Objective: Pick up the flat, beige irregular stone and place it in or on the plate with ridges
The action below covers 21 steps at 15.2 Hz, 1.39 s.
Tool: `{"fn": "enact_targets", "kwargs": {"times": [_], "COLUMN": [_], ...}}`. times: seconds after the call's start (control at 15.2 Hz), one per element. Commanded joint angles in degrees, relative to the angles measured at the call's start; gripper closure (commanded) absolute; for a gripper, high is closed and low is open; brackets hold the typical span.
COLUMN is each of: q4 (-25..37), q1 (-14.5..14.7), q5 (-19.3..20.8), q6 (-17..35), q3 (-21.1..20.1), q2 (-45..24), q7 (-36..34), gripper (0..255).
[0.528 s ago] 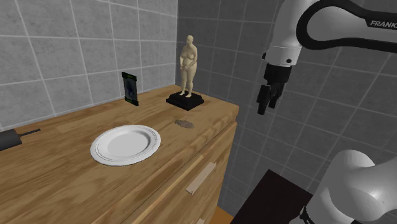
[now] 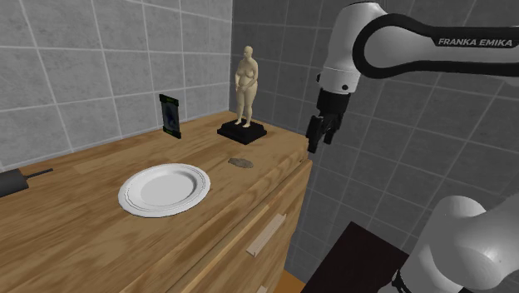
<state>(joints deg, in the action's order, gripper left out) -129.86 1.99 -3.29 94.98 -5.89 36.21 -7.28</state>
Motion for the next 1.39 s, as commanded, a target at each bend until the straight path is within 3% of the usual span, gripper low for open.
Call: {"fn": "enact_targets", "kwargs": {"times": [0.0, 0.46, 0.99, 1.32], "q4": [0.4, 5.7, 15.5, 13.2], "q1": [0.4, 1.1, 1.8, 1.8], "q5": [-0.4, 0.3, 4.6, 5.1], "q6": [3.9, 14.1, 22.2, 25.8], "q3": [-1.4, -5.7, -9.9, -9.9], "q2": [-3.1, -14.8, -29.1, -30.5], "q7": [-1.1, -4.5, -9.4, -9.7], "gripper": [0, 0, 0, 0]}}
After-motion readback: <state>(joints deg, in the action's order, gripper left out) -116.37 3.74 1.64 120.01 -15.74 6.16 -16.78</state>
